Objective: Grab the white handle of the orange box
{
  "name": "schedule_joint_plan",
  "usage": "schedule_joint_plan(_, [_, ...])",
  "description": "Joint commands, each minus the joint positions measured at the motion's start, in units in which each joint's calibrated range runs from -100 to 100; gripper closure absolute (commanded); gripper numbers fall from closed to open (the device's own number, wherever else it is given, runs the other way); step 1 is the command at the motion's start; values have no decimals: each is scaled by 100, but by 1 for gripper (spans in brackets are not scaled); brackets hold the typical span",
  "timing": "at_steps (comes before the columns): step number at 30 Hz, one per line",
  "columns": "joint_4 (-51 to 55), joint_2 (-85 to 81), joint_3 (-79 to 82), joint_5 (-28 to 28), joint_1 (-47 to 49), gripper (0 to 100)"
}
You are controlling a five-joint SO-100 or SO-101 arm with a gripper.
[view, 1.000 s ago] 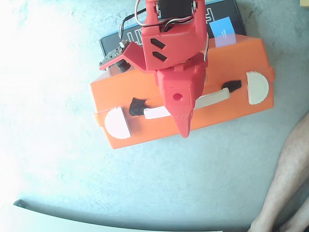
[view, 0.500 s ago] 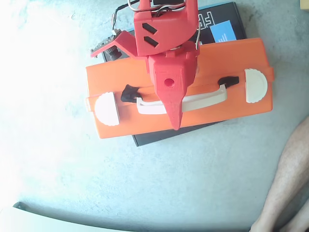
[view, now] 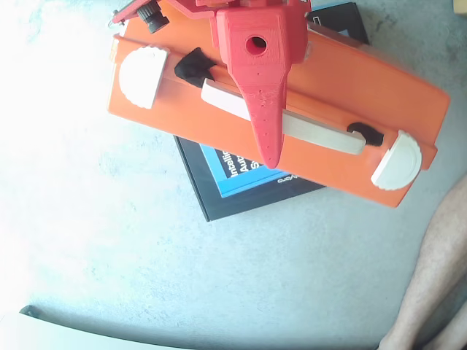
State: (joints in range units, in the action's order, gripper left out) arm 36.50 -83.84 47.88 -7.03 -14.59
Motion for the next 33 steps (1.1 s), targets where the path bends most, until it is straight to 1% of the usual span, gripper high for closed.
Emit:
schedule_joint_plan(1, [901,-90,1578,-10,-10,99])
schedule_joint_plan(3, [1096,-199,1809,-10,-33,99])
schedule_joint_plan(8, [1104,-849,2721,-21,-17,99])
schedule_joint_plan(12, [1113,-1616,3643,-209,153,99])
schedule_joint_plan(15, [1113,-1616,4148,-292,269,99])
schedule_joint_plan(22, [1113,-1616,5052,-292,324,99])
schedule_joint_plan(26, [1392,-1616,5070,-250,308,99])
schedule_joint_plan(33, [1333,-1616,5052,-250,324,99])
